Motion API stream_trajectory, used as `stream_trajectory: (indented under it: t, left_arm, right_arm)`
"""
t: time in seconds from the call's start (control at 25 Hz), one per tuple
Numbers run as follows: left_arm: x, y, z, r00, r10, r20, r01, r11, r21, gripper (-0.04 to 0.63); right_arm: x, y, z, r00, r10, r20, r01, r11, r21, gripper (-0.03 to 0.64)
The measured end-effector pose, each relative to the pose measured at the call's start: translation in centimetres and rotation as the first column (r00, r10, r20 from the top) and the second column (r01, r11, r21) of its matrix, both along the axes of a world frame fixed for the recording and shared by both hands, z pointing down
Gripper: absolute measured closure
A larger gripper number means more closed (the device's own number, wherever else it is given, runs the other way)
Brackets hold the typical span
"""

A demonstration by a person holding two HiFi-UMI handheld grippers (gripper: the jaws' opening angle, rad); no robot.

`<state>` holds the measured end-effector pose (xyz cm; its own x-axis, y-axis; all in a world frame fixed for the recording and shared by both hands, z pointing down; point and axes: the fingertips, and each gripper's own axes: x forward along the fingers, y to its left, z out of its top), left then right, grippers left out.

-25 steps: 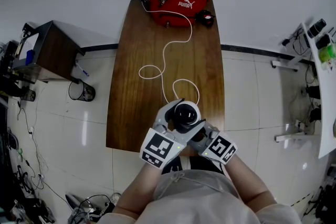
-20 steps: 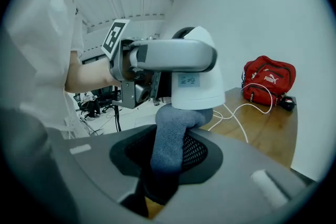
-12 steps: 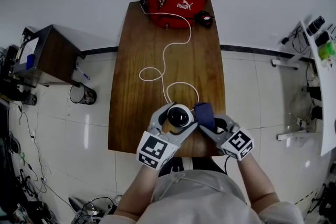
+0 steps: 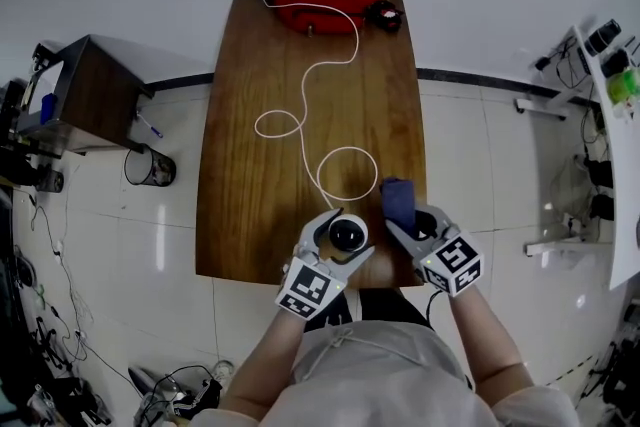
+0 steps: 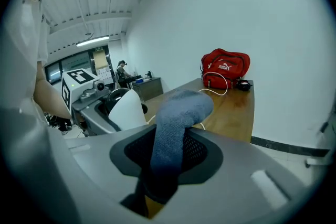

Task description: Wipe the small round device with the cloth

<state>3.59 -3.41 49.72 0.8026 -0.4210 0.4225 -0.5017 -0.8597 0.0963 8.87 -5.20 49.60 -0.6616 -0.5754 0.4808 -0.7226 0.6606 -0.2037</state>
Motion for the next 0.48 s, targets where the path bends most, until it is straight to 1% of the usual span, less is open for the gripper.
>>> stream_trajectory:
  t: [0.12, 0.24, 0.4, 0.48]
  left_arm:
    - [0.7, 1.0, 2.6, 1.000, 0.016, 0.026, -0.016, 1.000, 0.010, 0.224]
    - [0.8, 1.0, 4.6, 0.999, -0.010, 0.040, 0.009, 1.000, 0.019, 0.225]
    - [0.5, 1.3, 7.2, 0.998, -0.046, 0.048, 0.045, 0.999, 0.019, 0.225]
    - [0.5, 1.4, 8.1, 0.997, -0.059, 0.056, 0.058, 0.998, 0.027, 0.224]
  right_arm:
    - [0.2, 0.6, 1.8, 1.000, 0.024, -0.001, -0.024, 0.999, -0.034, 0.497]
    - [0.7, 1.1, 3.6, 0.999, 0.043, -0.022, -0.045, 0.997, -0.064, 0.497]
    - [1.4, 2.0, 4.8, 0.998, 0.057, 0.003, -0.056, 0.995, -0.084, 0.497]
    - [2.2, 2.1, 5.2, 0.997, 0.073, -0.003, -0.073, 0.994, -0.078, 0.497]
